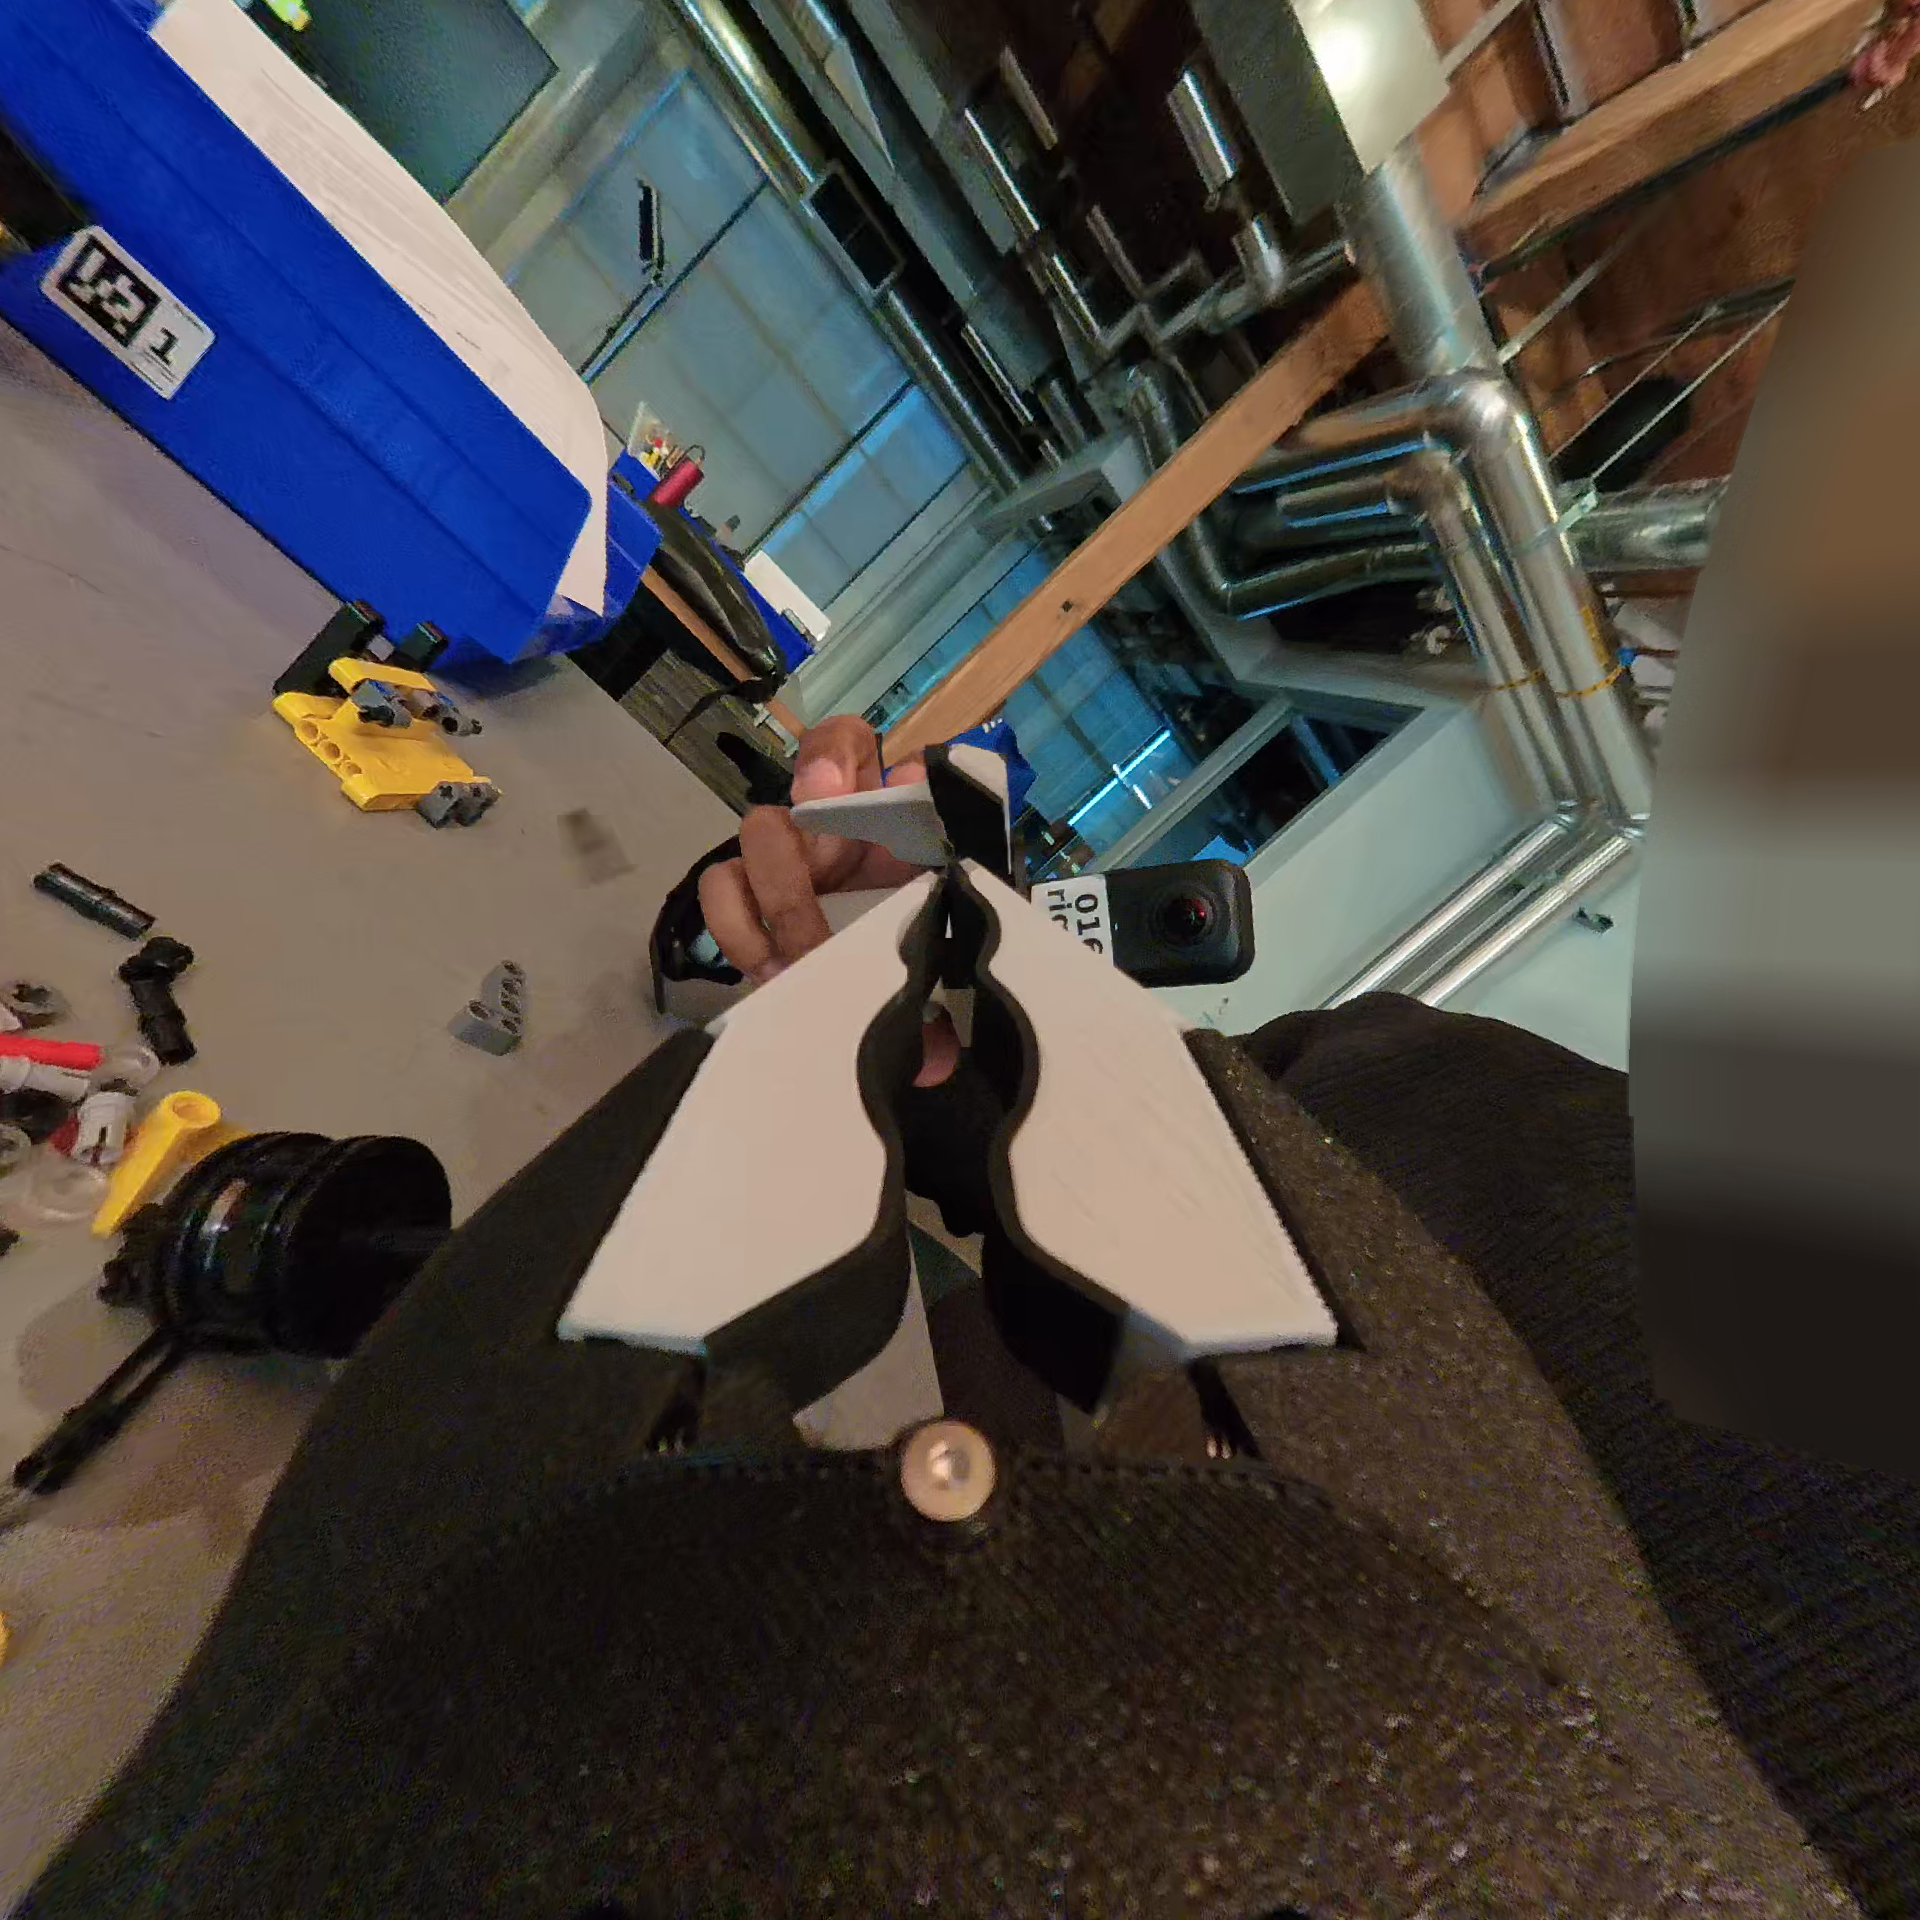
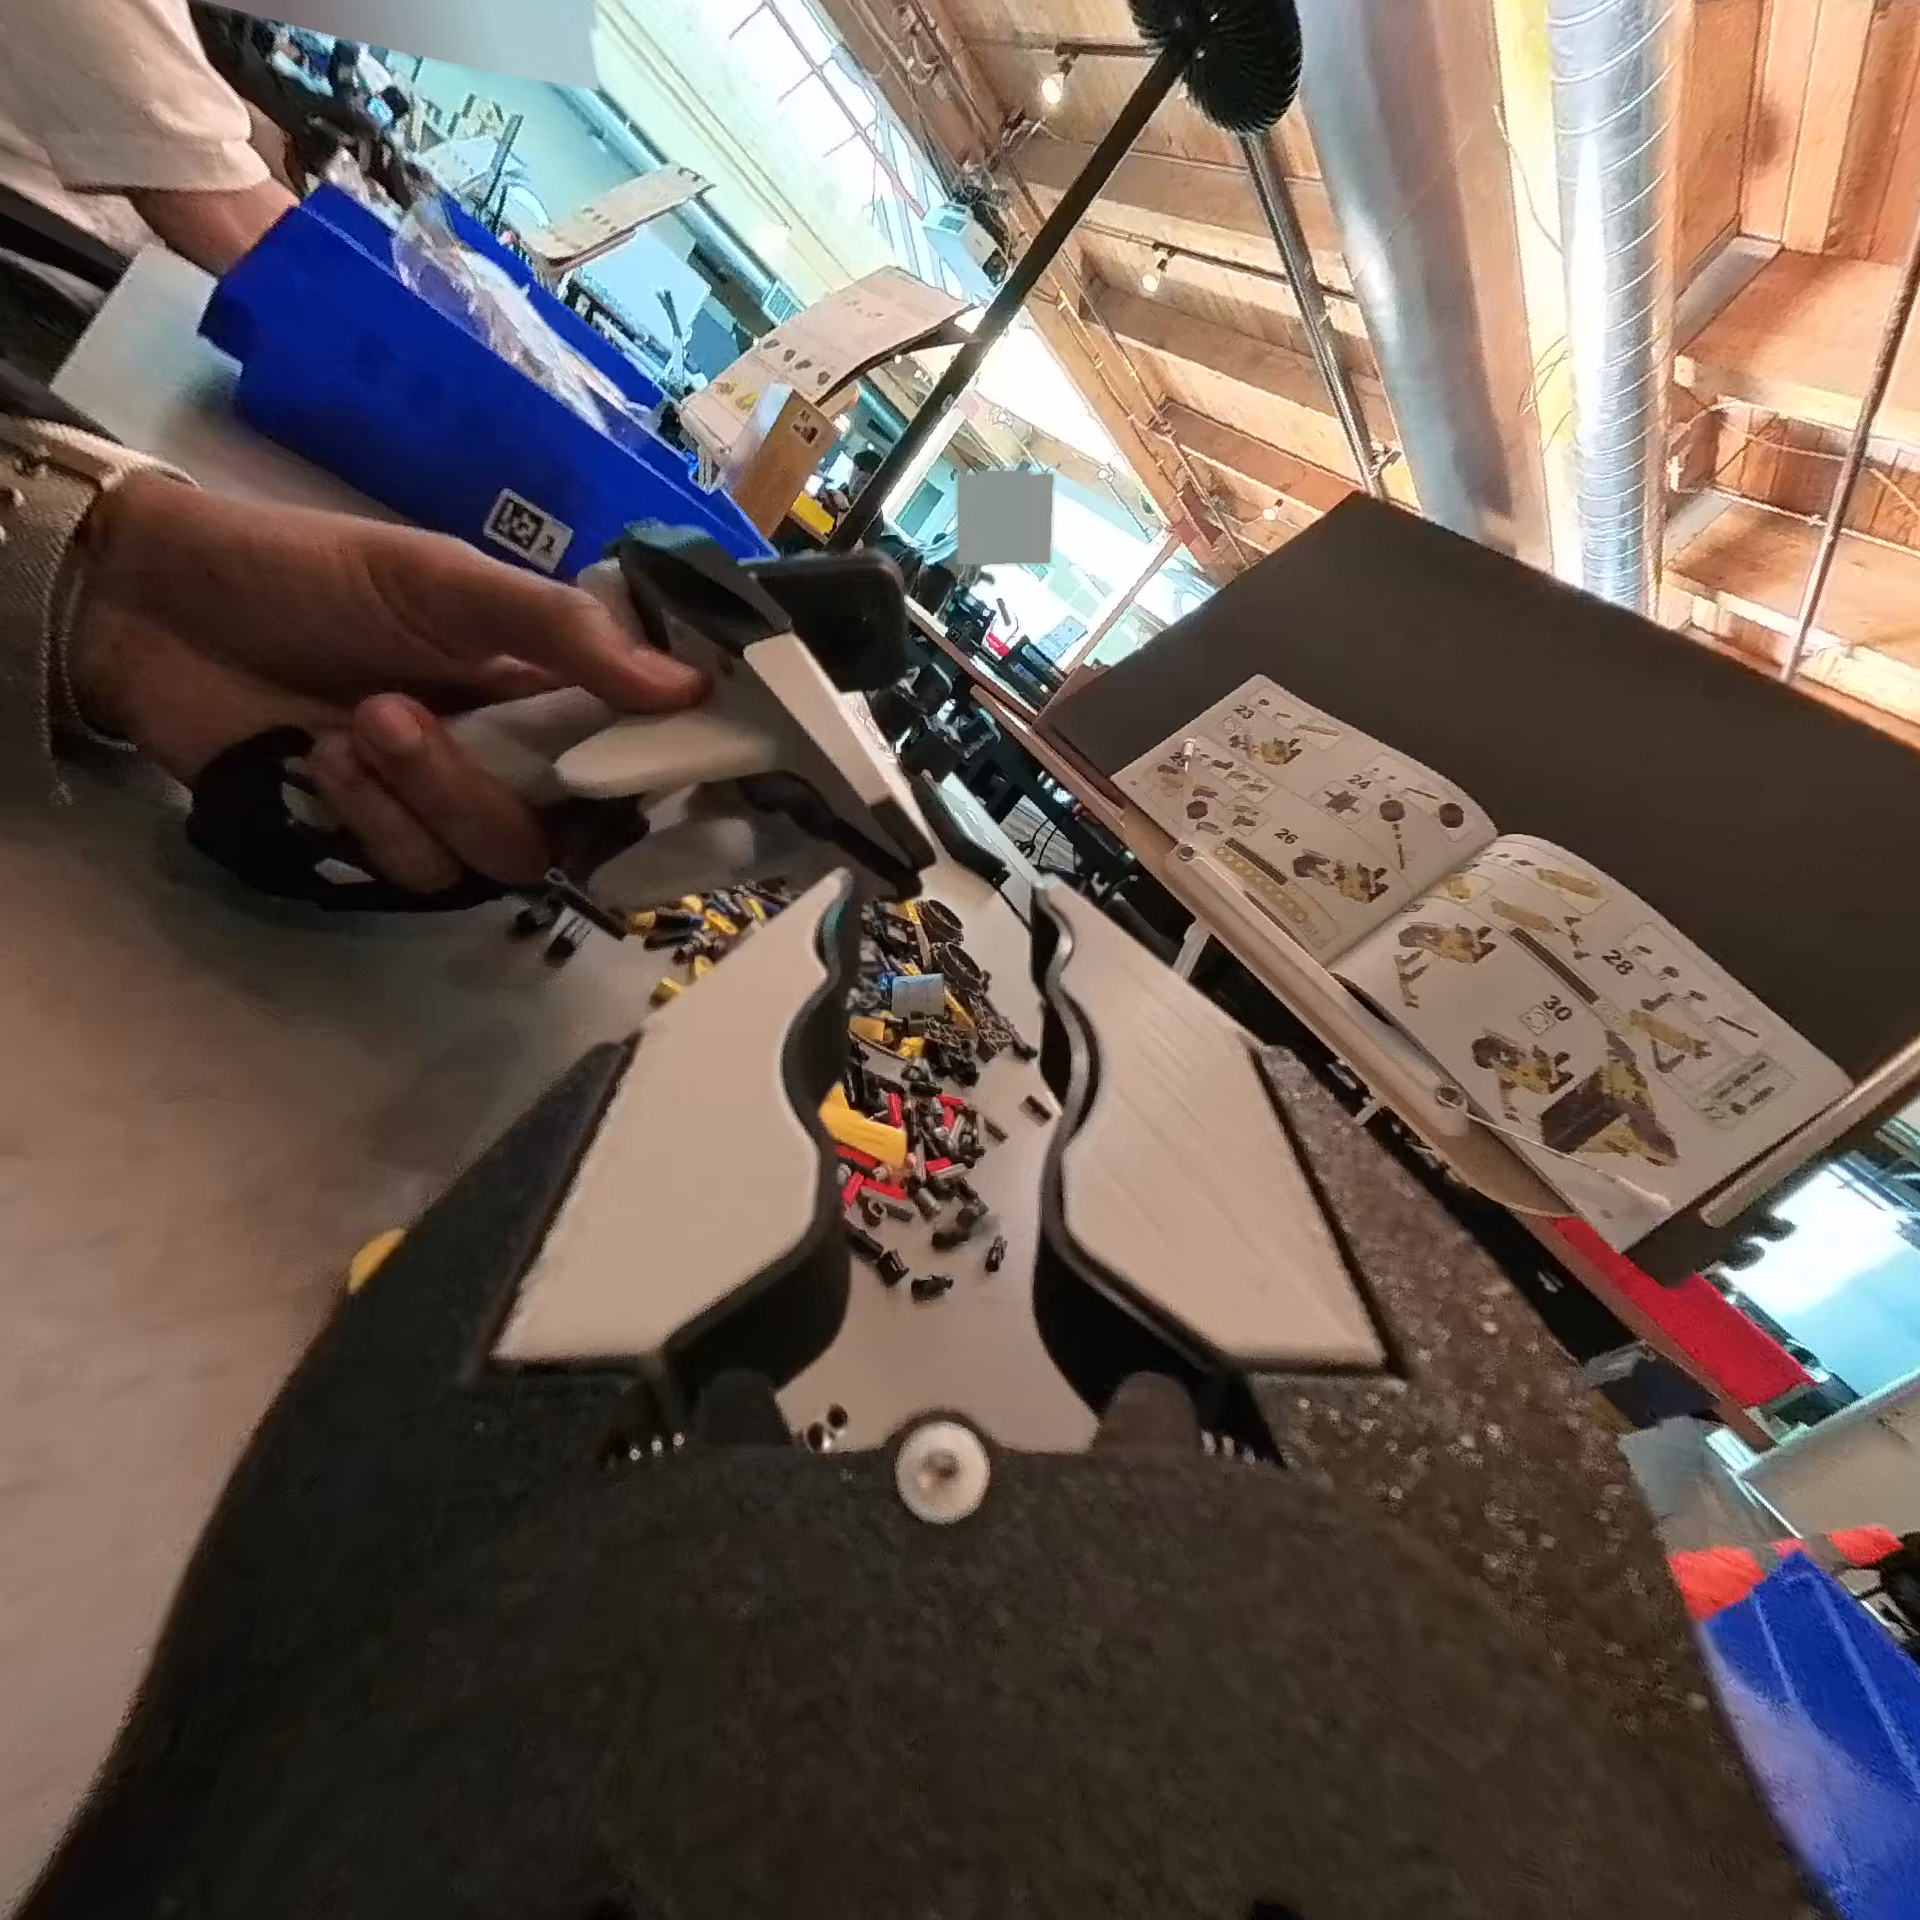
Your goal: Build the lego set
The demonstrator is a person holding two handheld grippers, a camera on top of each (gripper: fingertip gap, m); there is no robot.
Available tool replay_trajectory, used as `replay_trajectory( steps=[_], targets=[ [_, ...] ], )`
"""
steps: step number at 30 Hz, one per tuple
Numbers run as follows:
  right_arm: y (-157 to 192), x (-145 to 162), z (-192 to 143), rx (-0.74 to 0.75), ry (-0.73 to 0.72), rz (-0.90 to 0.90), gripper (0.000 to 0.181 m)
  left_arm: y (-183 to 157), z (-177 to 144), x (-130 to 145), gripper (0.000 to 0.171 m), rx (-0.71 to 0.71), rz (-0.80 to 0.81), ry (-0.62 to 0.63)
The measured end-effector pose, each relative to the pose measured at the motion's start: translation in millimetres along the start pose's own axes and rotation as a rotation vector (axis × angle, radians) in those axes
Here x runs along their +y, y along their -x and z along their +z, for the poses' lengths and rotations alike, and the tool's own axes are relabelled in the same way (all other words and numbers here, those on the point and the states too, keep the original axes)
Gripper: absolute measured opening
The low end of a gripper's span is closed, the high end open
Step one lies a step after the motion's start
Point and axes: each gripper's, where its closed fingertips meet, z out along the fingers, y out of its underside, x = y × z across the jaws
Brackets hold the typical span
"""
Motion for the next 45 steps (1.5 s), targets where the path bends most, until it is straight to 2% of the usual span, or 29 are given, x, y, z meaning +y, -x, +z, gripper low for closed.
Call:
replay_trajectory(
  steps=[3,5,6,9,13,16,21,25,28,32,36,40,42,45],
  targets=[
    [0.1,2.7,-0.2,-0.009,0.015,0.012,0.027,0.7,2.6,4.5,0.0,-0.022,0.026,0.017],
    [-8.8,0.3,-4.7,-0.001,-0.007,0.083,0.023,0.3,2.3,1.5,0.0,-0.034,0.054,0.008],
    [-18.6,-0.7,-8.0,0.019,-0.025,0.144,0.018,1.9,1.8,0.4,0.0,-0.047,0.066,0.008],
    [-67.3,-4.7,-29.5,0.161,-0.1,0.279,0.02,4.1,1.2,-4.8,0.0,-0.073,0.093,-0.002],
    [-127.3,9.7,-68.8,0.348,-0.172,0.479,0.019,12.9,-9.4,-24.9,0.0,-0.169,0.148,-0.058],
    [-138.1,44.8,-74.4,0.392,-0.049,0.611,0.01,20.2,-27.2,-47.6,0.003,-0.25,0.147,-0.097],
    [-113.3,86.5,-56.8,0.284,0.202,0.683,0.017,36.5,-37.2,-58.1,0.016,-0.386,0.206,-0.044],
    [-89.0,87.2,-42.4,0.148,0.257,0.704,0.018,47.8,-26.2,-46.2,0.021,-0.435,0.24,0.054],
    [-81.4,87.0,-37.8,0.11,0.271,0.739,0.024,63.1,-21.1,-37.6,0.027,-0.54,0.298,0.171],
    [-86.5,85.1,-41.9,0.147,0.255,0.768,0.035,89.7,-7.0,-32.1,0.026,-0.7,0.451,0.4],
    [-96.3,80.4,-54.1,0.238,0.223,0.759,0.036,118.6,10.1,-49.5,0.014,-0.836,0.61,0.486],
    [-101.9,71.4,-71.2,0.312,0.15,0.766,0.036,143.9,28.3,-43.8,0.015,-0.873,0.566,0.624],
    [-104.9,68.1,-76.3,0.332,0.111,0.79,0.035,162.9,28.2,-42.6,0.011,-0.938,0.571,0.686],
    [-105.9,69.1,-78.9,0.327,0.094,0.847,0.035,185.1,31.2,-37.7,0.011,-0.979,0.546,0.719]
  ],
)
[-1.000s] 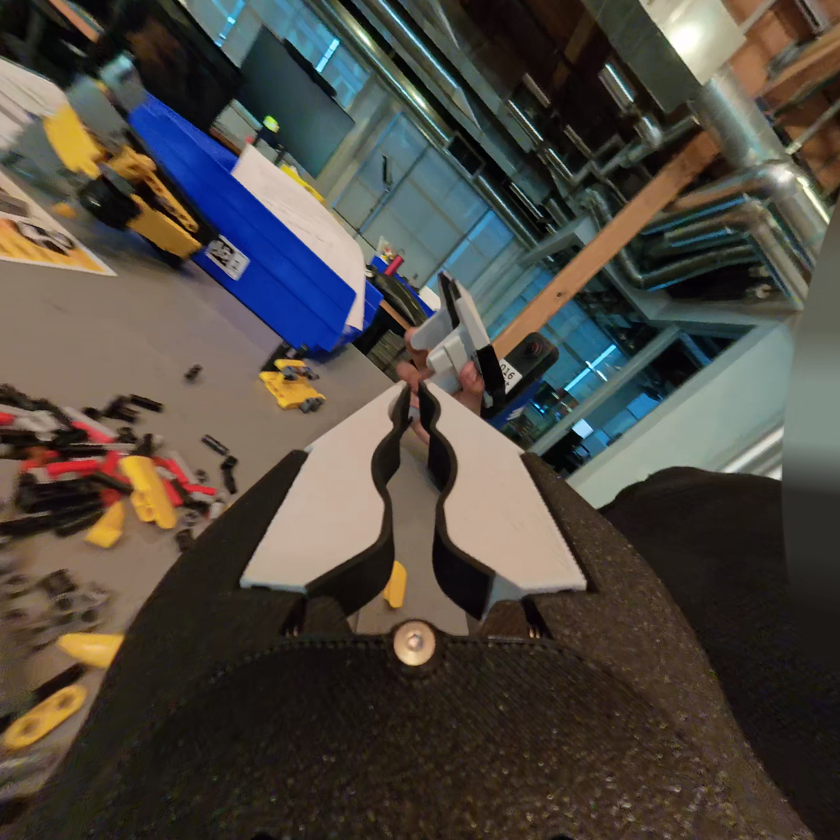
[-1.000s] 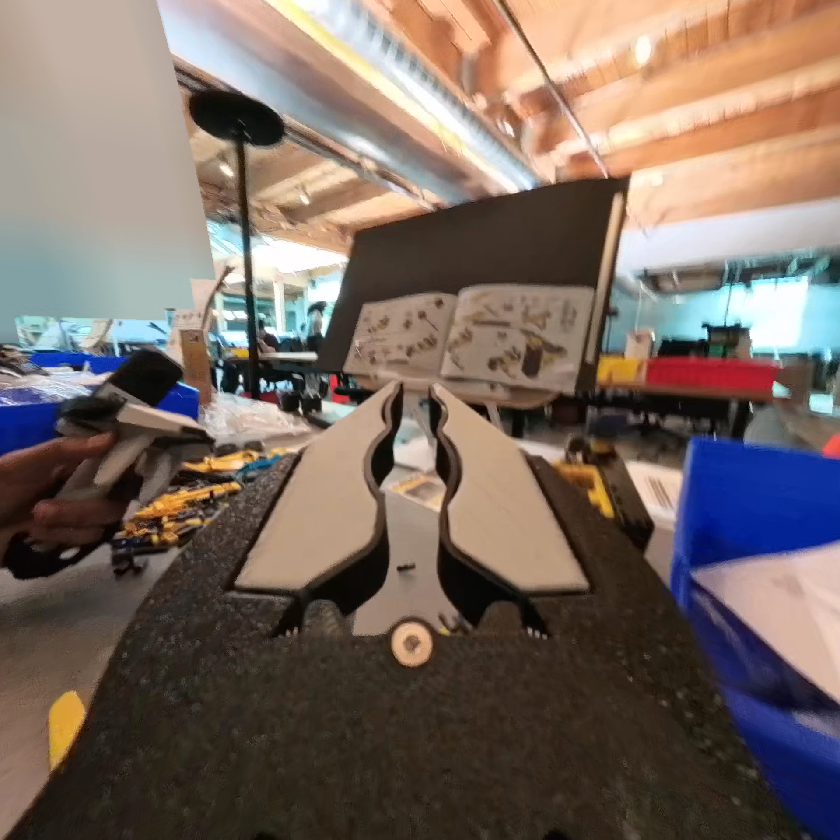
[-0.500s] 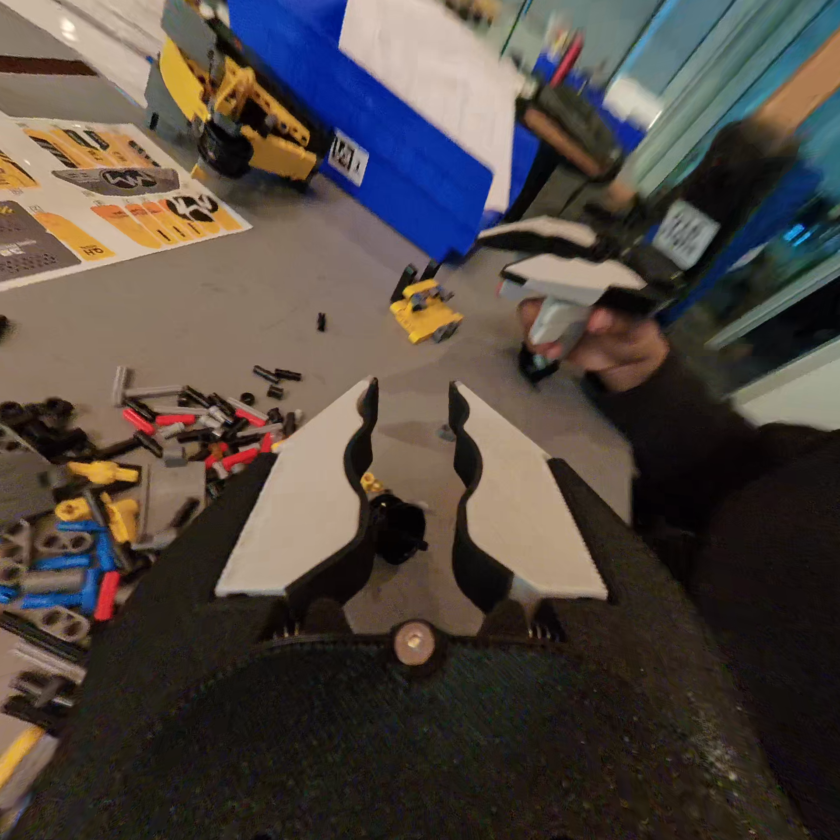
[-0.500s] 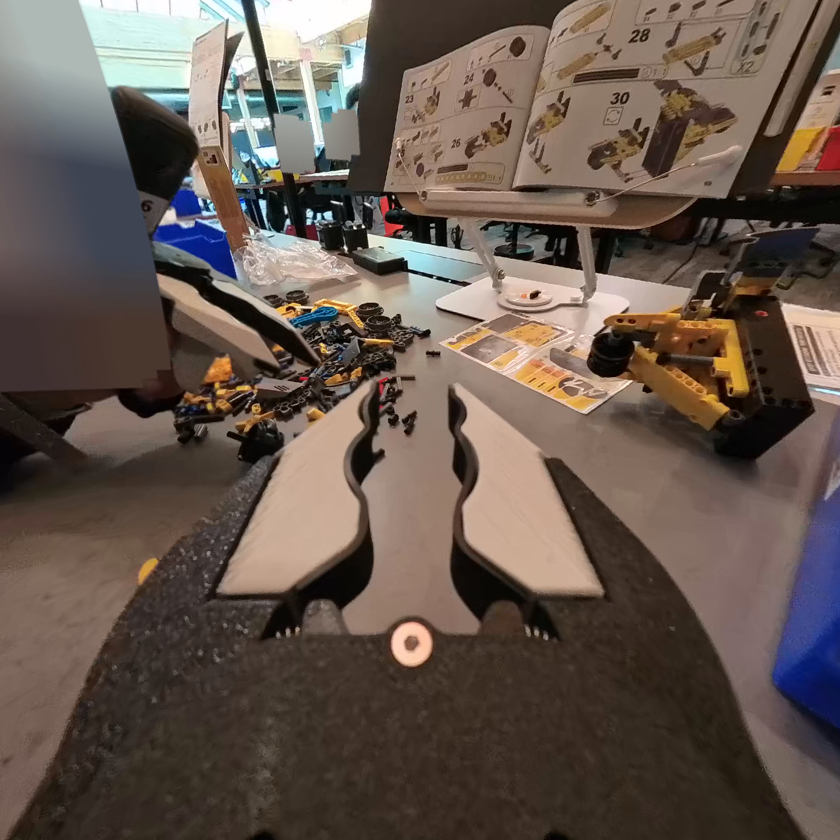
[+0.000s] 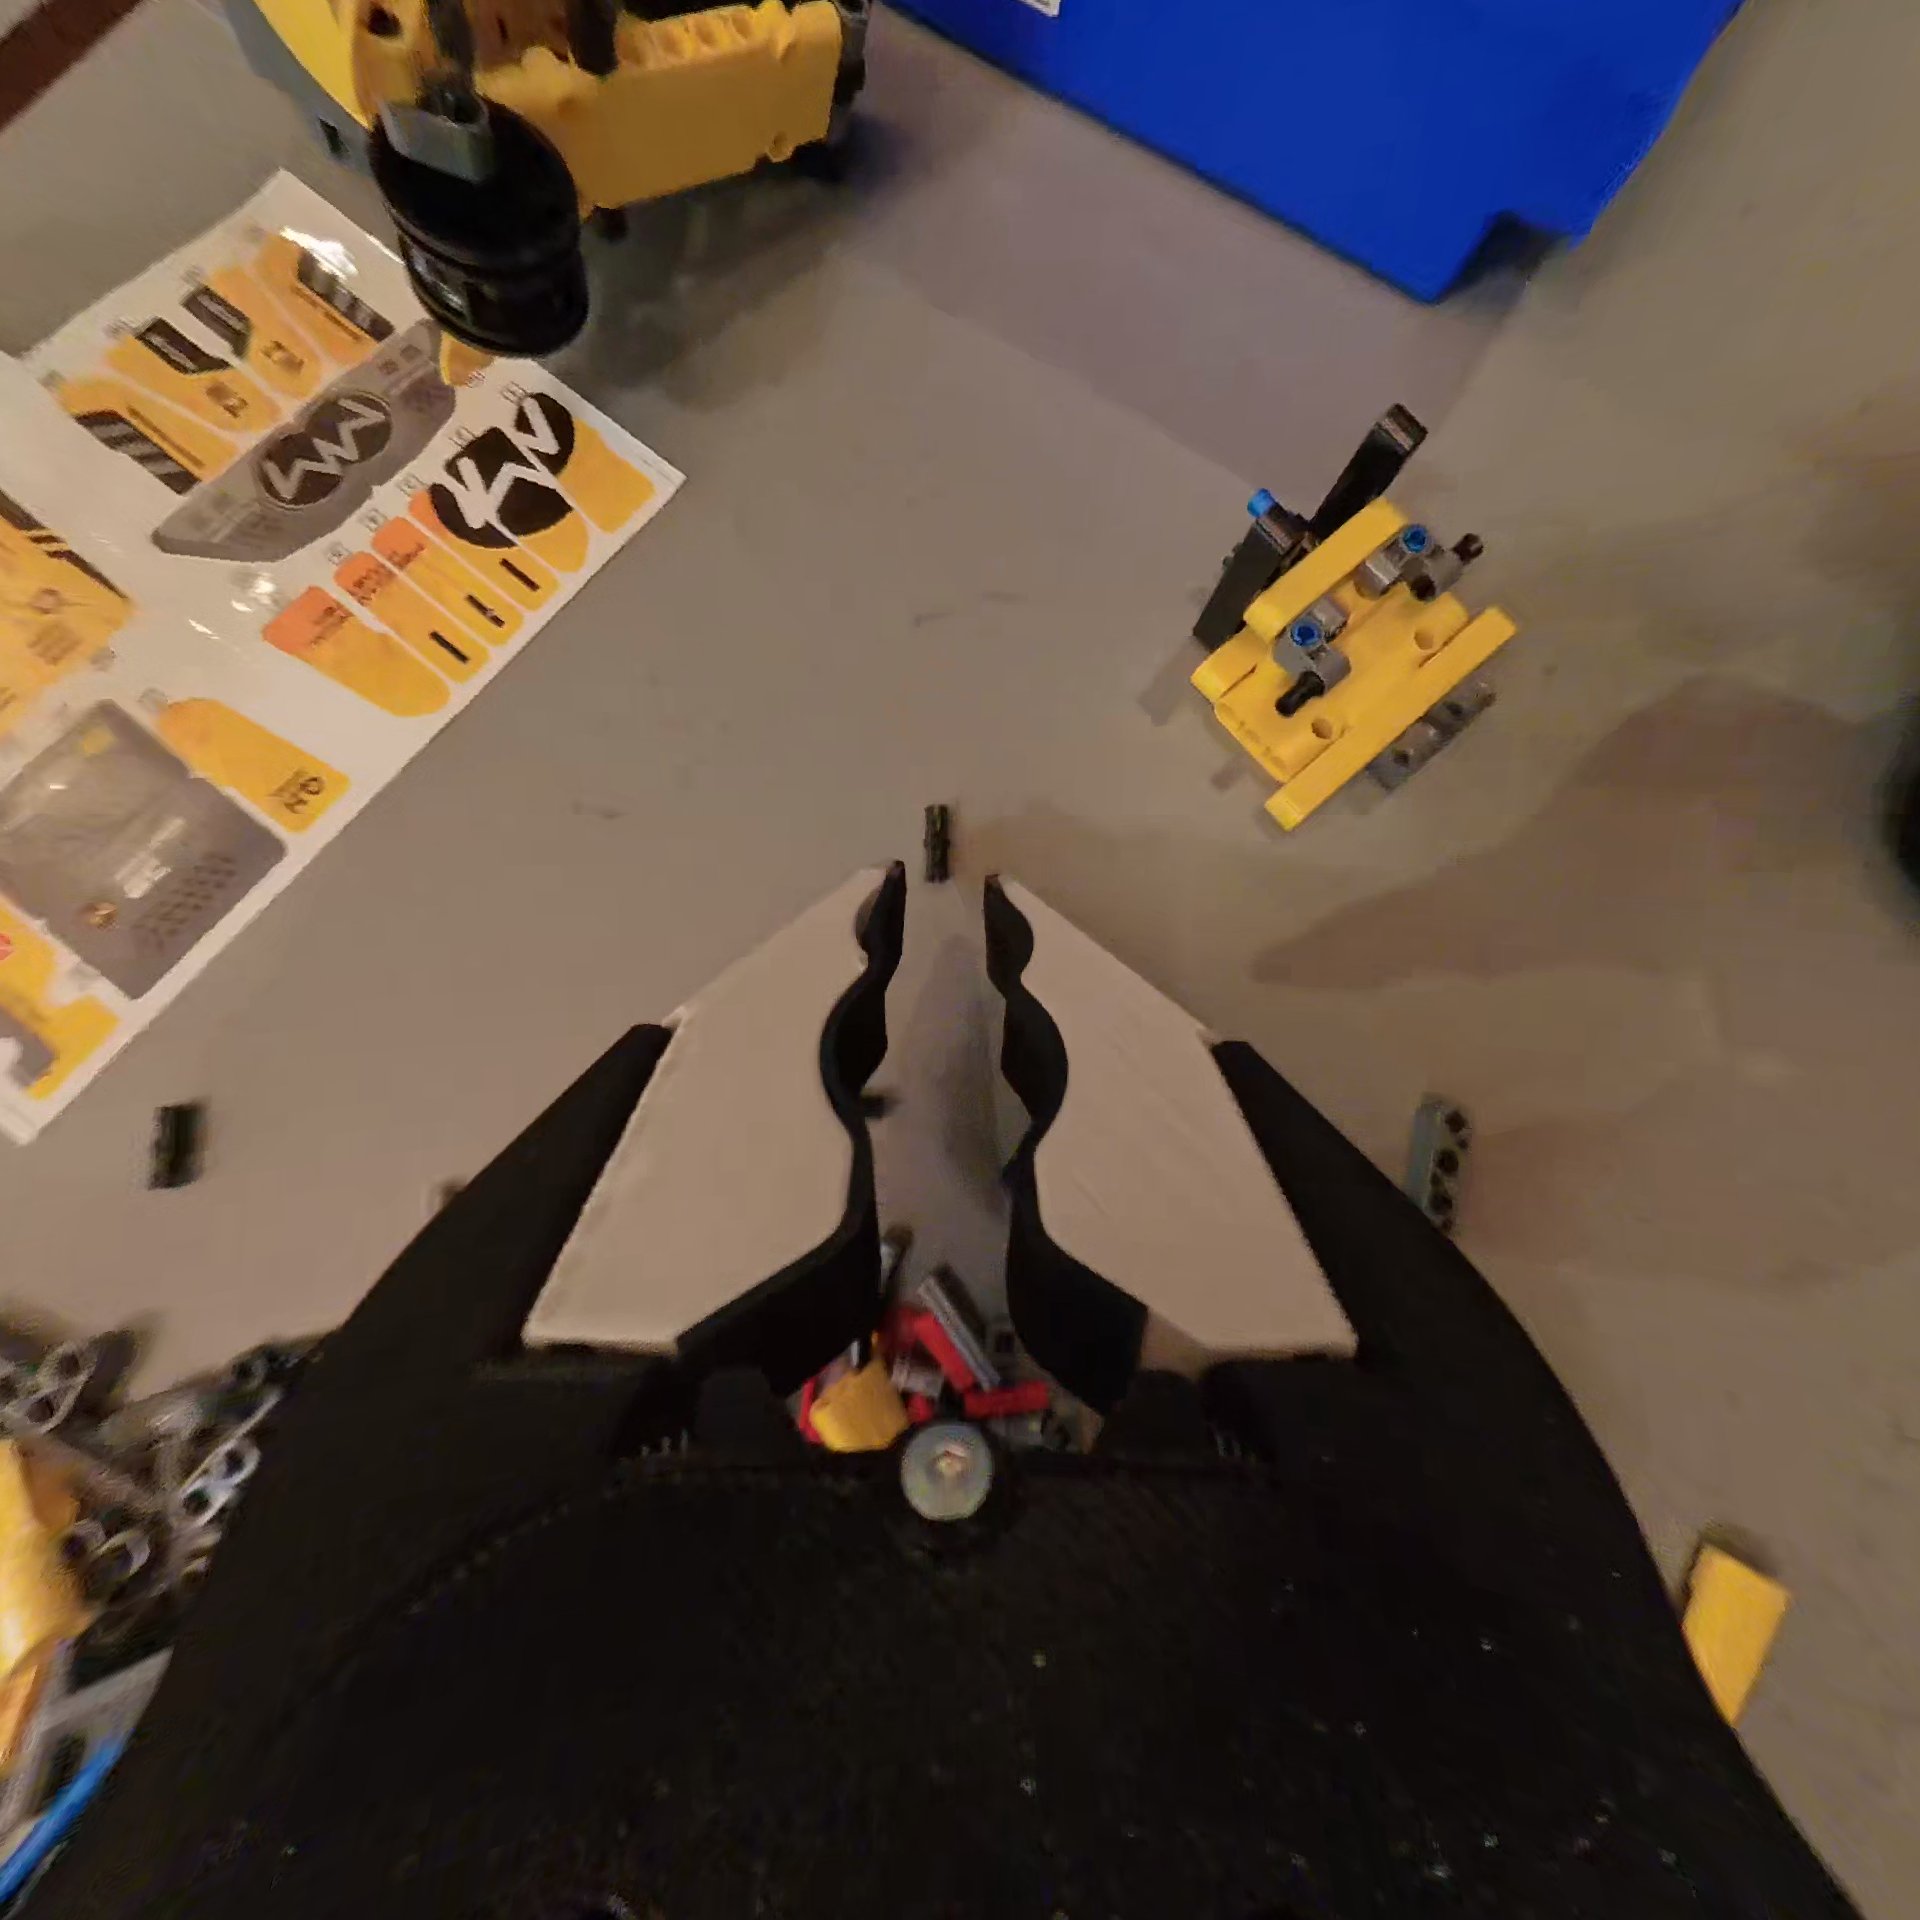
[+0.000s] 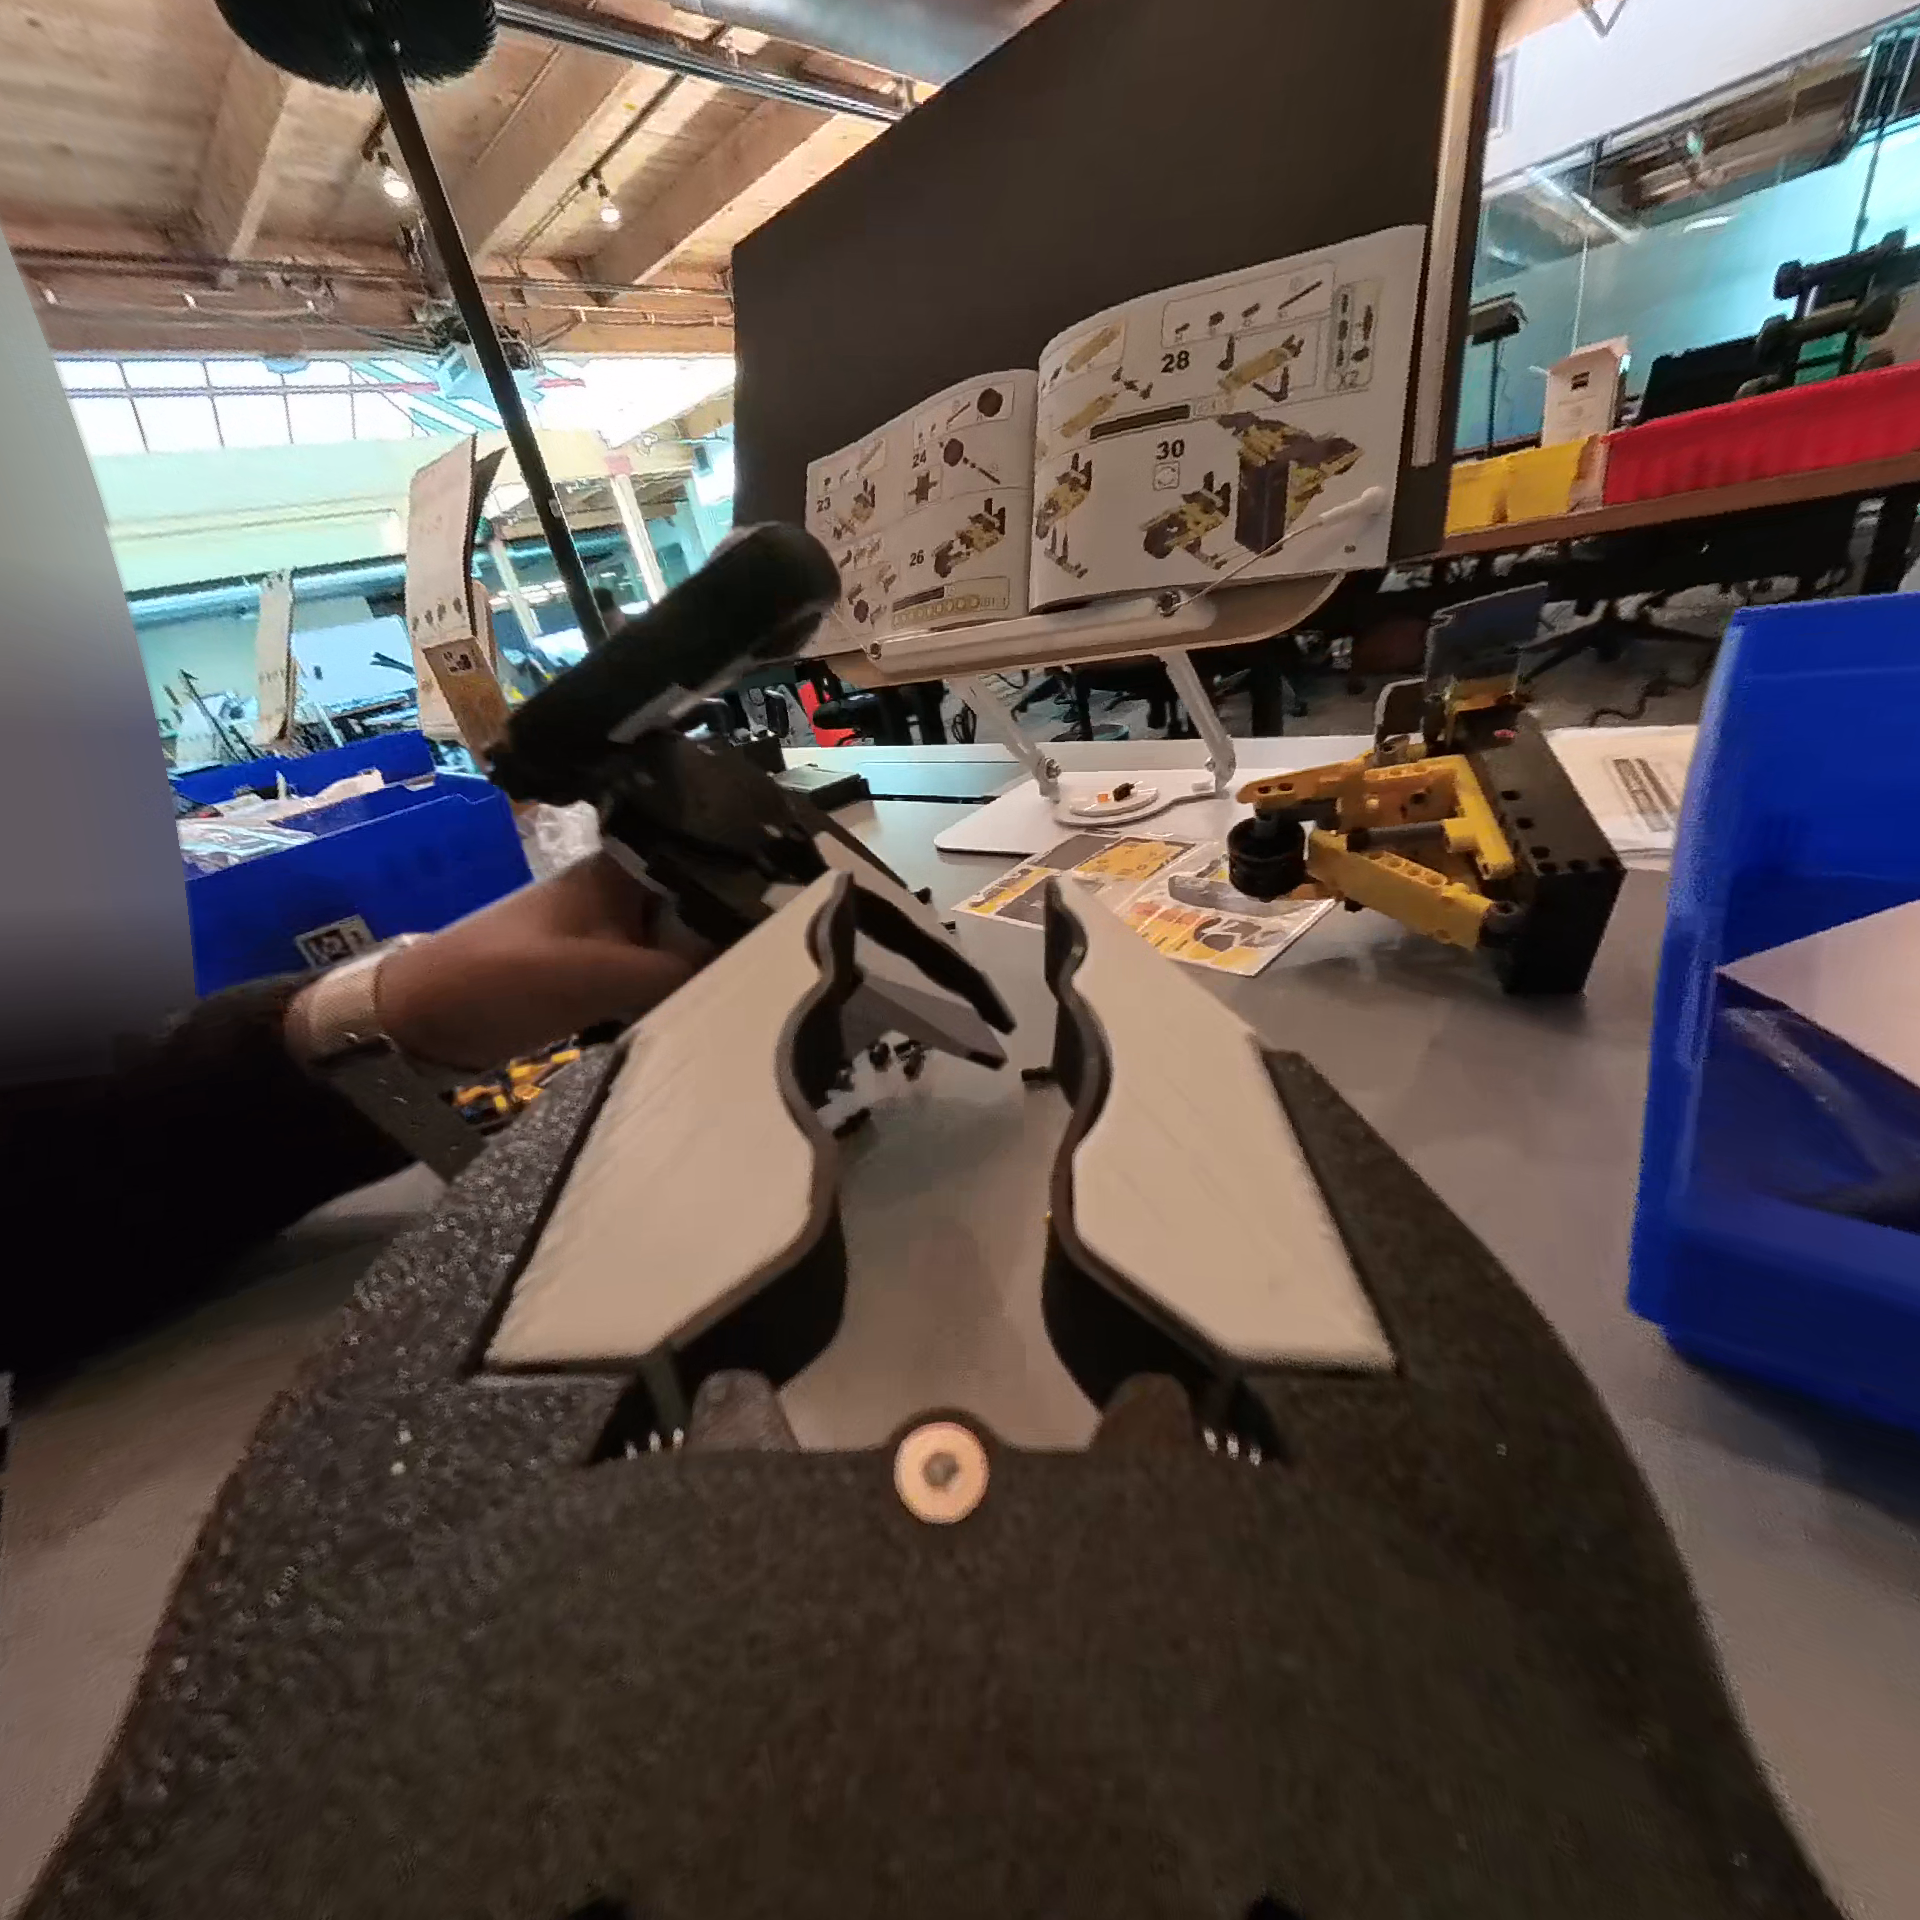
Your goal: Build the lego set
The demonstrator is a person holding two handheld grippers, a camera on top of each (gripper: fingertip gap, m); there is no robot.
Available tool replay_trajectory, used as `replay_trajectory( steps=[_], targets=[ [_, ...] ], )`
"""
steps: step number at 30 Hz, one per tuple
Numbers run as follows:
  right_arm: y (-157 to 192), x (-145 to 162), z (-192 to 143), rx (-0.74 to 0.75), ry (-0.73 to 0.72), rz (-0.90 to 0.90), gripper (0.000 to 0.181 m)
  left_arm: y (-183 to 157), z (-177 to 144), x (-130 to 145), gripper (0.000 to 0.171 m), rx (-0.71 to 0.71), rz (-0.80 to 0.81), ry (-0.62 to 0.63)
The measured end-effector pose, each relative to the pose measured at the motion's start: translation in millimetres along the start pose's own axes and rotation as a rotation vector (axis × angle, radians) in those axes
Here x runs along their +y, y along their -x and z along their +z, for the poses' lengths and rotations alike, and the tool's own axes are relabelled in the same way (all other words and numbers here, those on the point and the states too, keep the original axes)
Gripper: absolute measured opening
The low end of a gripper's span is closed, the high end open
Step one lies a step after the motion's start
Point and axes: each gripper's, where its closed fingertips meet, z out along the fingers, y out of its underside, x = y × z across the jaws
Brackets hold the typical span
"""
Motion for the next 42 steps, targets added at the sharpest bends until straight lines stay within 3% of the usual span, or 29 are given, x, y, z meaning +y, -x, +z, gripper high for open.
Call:
replay_trajectory(
  steps=[6,7,10,15,17,21,24,31,34,37,42],
  targets=[
    [-0.3,-0.5,-3.4,-0.007,-0.011,0.034,0.036,3.5,18.5,4.7,0.008,-0.021,-0.002,0.047],
    [-0.6,-1.1,-4.0,-0.005,-0.016,0.034,0.036,-0.6,18.7,3.8,0.0,0.003,-0.001,0.041],
    [-0.3,-2.6,-5.5,-0.012,-0.028,0.038,0.034,-6.1,12.9,4.2,0.0,0.012,0.054,0.038],
    [10.6,3.5,-5.2,-0.1,0.028,0.075,0.019,-42.9,-40.8,-15.2,0.0,0.115,0.188,-0.175],
    [21.2,16.0,-2.3,-0.176,0.125,0.128,0.024,-57.6,-70.6,-17.3,0.0,0.115,0.29,-0.278],
    [47.3,45.4,5.0,-0.296,0.325,0.201,0.047,-75.4,-109.1,3.3,0.0,0.029,0.445,-0.381],
    [67.9,54.4,11.7,-0.367,0.375,0.254,0.043,-87.0,-120.6,22.4,0.0,-0.011,0.49,-0.406],
    [105.3,67.0,17.8,-0.547,0.455,0.438,0.02,-95.1,-117.0,47.0,0.0,-0.092,0.574,-0.355],
    [114.3,79.2,17.1,-0.566,0.525,0.423,0.017,-97.6,-115.8,49.4,0.0,-0.089,0.577,-0.36],
    [117.2,79.8,19.8,-0.561,0.526,0.408,0.004,-100.0,-115.5,50.6,0.0,-0.076,0.584,-0.366],
    [119.3,82.7,19.5,-0.557,0.555,0.378,0.003,-100.5,-115.1,53.7,0.0,-0.074,0.589,-0.362]
  ],
)
